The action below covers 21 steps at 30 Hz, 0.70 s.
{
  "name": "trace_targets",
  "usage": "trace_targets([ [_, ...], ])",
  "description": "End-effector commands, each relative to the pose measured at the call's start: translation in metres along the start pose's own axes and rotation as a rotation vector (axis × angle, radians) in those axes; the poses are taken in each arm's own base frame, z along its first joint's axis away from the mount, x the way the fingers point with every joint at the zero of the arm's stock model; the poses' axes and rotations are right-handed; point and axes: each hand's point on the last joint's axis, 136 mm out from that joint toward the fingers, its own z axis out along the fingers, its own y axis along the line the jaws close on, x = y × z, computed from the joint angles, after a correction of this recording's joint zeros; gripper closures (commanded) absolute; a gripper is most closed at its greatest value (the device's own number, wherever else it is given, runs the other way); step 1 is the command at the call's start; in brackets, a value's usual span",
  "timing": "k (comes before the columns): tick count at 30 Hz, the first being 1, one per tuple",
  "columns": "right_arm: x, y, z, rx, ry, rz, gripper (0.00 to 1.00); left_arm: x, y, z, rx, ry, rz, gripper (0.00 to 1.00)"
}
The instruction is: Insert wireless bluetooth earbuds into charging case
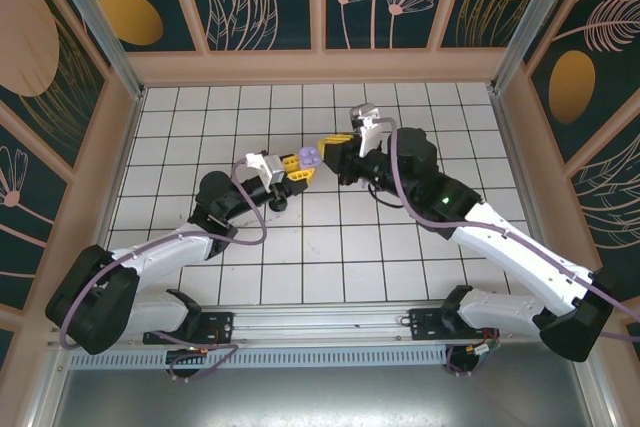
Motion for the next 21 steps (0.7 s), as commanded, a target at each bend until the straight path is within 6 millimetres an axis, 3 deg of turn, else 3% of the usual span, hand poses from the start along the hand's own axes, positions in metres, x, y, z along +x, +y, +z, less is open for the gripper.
trace_targets([
  [1, -0.010, 0.018, -0.001, -0.058, -0.061, -0.043, 0.86, -0.022, -0.003, 0.007, 0.033, -0.066, 0.035, 1.00],
  [21, 0.013, 0.012, 0.020, -0.019, -0.029, -0.041, 0.87, -0.033, -0.007, 0.011, 0.058, -0.103, 0.036, 1.00],
])
